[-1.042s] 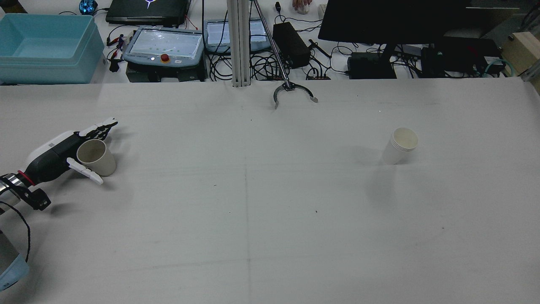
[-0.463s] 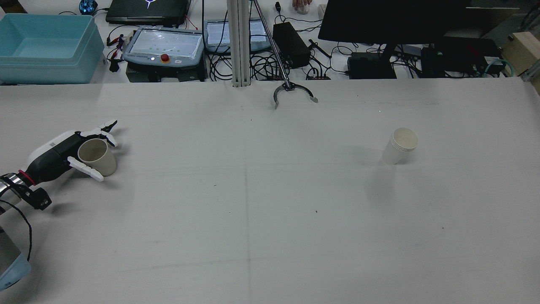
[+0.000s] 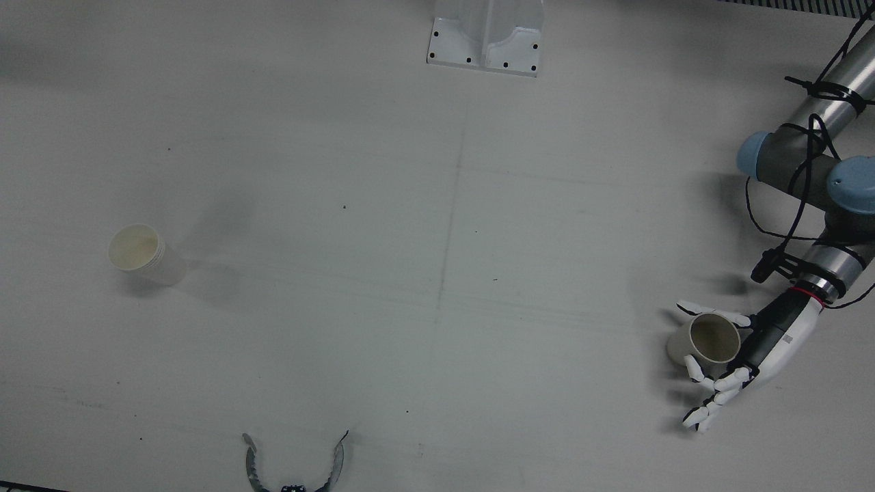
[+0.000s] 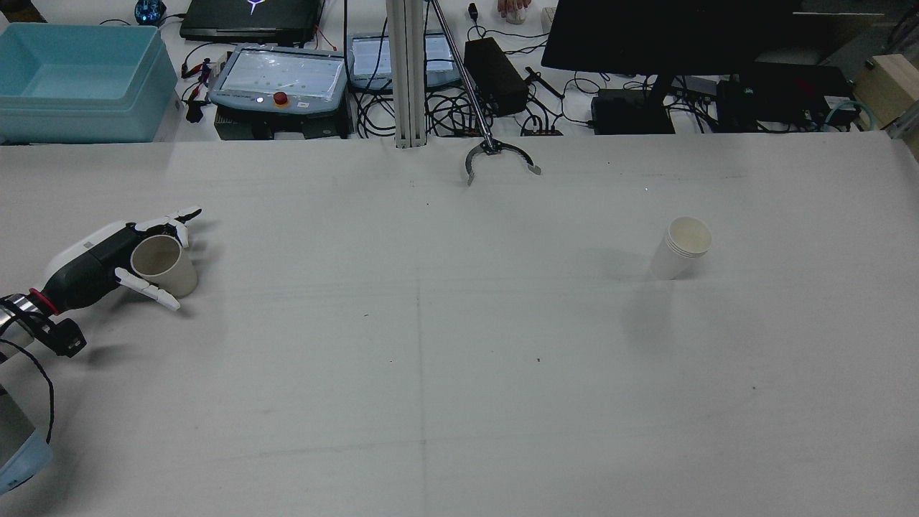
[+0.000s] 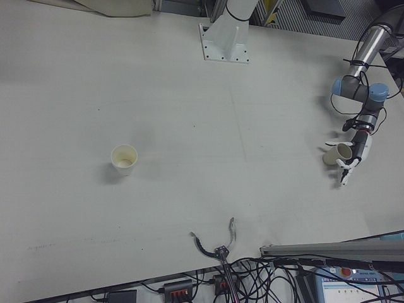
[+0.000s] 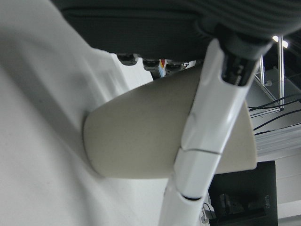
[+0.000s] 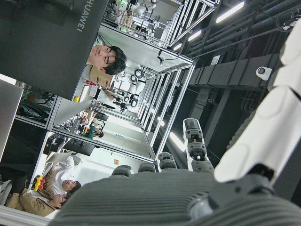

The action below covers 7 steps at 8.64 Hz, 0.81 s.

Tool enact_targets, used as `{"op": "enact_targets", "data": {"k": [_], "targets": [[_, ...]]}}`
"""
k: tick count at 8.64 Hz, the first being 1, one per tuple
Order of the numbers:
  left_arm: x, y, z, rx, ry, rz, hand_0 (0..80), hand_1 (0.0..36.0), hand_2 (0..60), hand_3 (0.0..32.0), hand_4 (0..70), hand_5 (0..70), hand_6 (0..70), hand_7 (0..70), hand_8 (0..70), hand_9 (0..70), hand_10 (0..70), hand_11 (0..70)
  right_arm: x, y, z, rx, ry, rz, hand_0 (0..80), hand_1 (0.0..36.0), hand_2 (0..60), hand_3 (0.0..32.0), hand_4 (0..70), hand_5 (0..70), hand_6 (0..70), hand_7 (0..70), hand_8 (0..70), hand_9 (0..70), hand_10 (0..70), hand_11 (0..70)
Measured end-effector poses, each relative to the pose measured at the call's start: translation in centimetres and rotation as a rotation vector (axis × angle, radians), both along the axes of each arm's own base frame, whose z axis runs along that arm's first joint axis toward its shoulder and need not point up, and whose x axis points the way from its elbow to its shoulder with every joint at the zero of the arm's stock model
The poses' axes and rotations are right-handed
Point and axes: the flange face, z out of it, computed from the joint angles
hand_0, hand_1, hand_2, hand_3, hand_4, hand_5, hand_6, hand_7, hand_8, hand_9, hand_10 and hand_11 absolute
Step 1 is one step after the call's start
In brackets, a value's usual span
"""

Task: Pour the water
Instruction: 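Close the left hand fingers around the beige paper cup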

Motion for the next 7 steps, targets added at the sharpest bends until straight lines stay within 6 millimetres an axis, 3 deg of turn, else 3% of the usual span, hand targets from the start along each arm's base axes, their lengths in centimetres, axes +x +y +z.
{"op": "enact_targets", "data": {"k": [1, 2, 3, 4, 6, 7], "targets": [[-0.09, 0.09, 0.15, -0.003, -0.002, 0.000, 56.2, 19.3, 1.7, 0.0, 23.2, 50.4, 4.5, 13.4, 1.8, 1.2, 0.0, 0.0, 0.06, 0.03, -0.05, 0.001, 0.000, 0.002, 40.9, 9.2, 11.8, 0.0, 6.6, 14.3, 2.9, 7.7, 0.0, 0.1, 0.0, 0.0], [-0.21, 0.15, 0.28, -0.005, -0.003, -0.001, 51.7, 15.1, 5.6, 0.0, 26.8, 50.3, 6.8, 20.7, 1.6, 2.7, 0.0, 0.0, 0.10, 0.05, -0.08, 0.002, -0.001, 0.003, 40.9, 9.3, 11.9, 0.0, 6.6, 14.4, 2.9, 7.9, 0.0, 0.1, 0.0, 0.0], [-0.30, 0.22, 0.43, -0.010, -0.001, 0.000, 48.5, 16.4, 28.2, 0.0, 32.3, 49.2, 9.5, 27.1, 3.0, 4.0, 0.0, 0.0, 0.12, 0.07, -0.09, 0.002, -0.001, 0.003, 40.8, 9.2, 11.9, 0.0, 6.6, 14.3, 2.9, 7.8, 0.0, 0.1, 0.0, 0.0], [-0.35, 0.26, 0.57, -0.015, 0.003, 0.002, 46.0, 22.6, 60.0, 0.0, 35.5, 50.9, 10.7, 27.9, 3.9, 4.1, 0.0, 0.0, 0.13, 0.09, -0.08, 0.002, -0.001, 0.003, 40.7, 9.2, 11.8, 0.0, 6.6, 14.4, 2.9, 7.8, 0.0, 0.1, 0.0, 0.0], [-0.40, 0.29, 0.67, -0.020, 0.006, 0.003, 45.3, 28.1, 60.0, 0.0, 36.4, 50.8, 10.8, 27.7, 4.1, 4.1, 0.0, 0.0, 0.18, 0.14, -0.11, 0.002, -0.001, 0.004, 40.6, 9.1, 11.9, 0.0, 6.7, 14.3, 2.9, 7.9, 0.0, 0.1, 0.0, 0.0], [-0.44, 0.28, 0.70, -0.021, 0.007, 0.003, 45.2, 28.8, 60.0, 0.0, 37.6, 51.0, 11.3, 29.1, 4.4, 4.7, 0.0, 0.0, 0.19, 0.13, -0.11, 0.002, -0.001, 0.005, 40.6, 9.1, 12.0, 0.0, 6.6, 14.5, 3.0, 8.2, 0.0, 0.2, 0.0, 0.0]]}}
